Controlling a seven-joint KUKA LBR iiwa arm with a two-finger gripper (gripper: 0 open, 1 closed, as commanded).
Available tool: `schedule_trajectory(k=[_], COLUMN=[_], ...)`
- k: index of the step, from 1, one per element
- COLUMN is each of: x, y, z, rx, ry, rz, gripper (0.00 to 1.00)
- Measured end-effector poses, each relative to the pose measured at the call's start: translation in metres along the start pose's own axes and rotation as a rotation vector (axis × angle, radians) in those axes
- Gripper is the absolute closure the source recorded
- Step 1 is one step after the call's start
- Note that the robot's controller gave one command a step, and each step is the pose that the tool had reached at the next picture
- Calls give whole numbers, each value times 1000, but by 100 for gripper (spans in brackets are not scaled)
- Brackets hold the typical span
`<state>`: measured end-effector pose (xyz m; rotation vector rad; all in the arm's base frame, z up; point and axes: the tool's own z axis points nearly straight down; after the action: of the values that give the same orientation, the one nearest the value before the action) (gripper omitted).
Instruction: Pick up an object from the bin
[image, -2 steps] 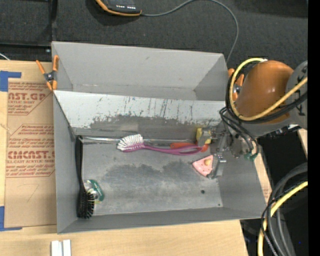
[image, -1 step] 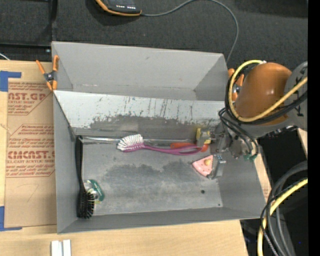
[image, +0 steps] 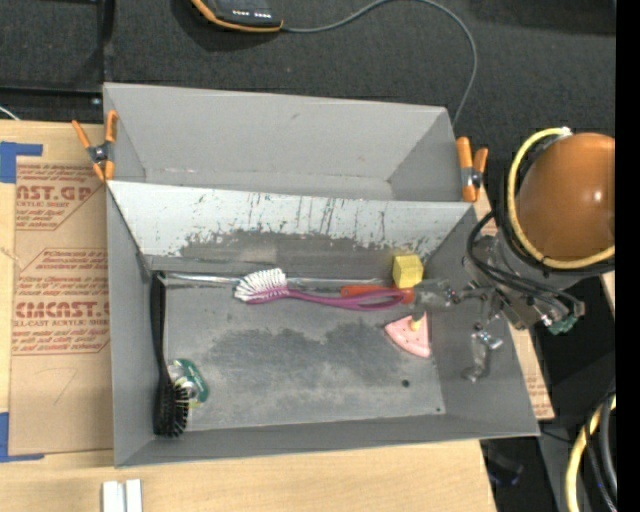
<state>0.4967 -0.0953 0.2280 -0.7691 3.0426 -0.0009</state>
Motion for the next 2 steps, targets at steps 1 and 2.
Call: schedule_trajectory(k=[1,2], x=[-2,4], y=[-3,-6], z=[-3,51], rx=[11,5], ry=[-12,-6], rz=[60,198], gripper=[0,0])
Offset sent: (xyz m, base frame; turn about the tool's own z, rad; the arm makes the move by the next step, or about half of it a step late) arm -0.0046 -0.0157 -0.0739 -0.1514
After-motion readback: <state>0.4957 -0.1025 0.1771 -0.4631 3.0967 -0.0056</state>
